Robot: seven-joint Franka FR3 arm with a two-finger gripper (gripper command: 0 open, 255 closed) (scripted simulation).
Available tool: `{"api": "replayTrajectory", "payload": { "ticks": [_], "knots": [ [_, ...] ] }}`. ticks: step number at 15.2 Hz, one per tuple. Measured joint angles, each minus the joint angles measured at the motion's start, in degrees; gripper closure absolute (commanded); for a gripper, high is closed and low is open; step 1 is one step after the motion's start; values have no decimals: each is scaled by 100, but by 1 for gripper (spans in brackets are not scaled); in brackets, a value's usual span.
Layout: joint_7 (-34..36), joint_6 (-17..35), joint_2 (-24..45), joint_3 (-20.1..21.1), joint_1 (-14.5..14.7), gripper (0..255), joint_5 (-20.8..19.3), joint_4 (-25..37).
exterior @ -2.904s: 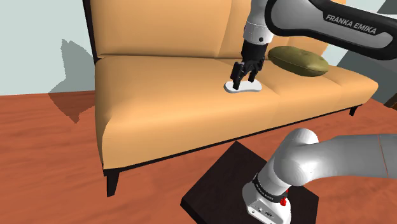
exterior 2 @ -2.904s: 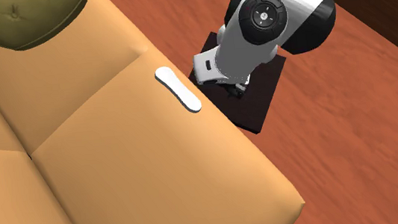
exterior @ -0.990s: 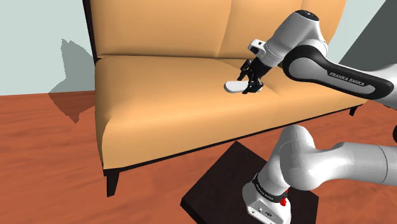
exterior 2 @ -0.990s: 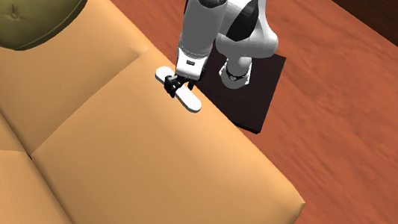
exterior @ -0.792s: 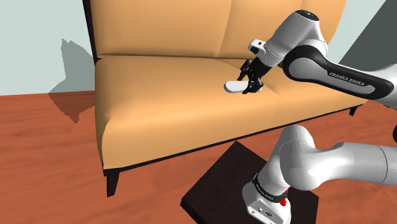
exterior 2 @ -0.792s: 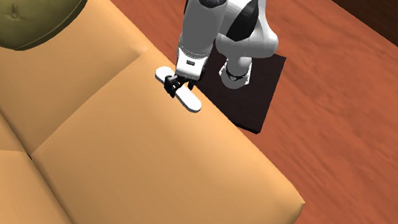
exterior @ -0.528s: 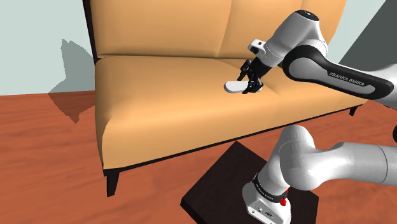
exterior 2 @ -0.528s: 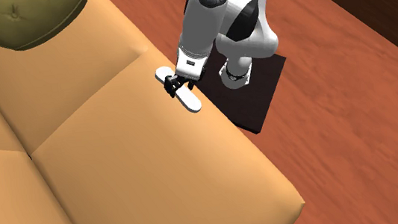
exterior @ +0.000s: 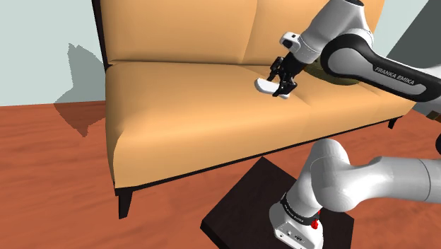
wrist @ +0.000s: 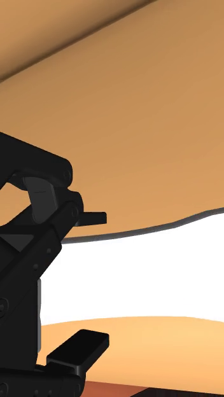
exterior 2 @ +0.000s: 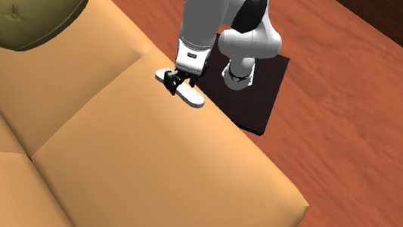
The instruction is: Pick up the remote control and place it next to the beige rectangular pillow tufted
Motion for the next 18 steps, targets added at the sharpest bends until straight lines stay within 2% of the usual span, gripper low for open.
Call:
{"api": "replayTrajectory", "payload": {
  "ticks": [18],
  "knots": [
    [-244, -985, 629, 390, 244, 255, 447, 1633]
  ]
}}
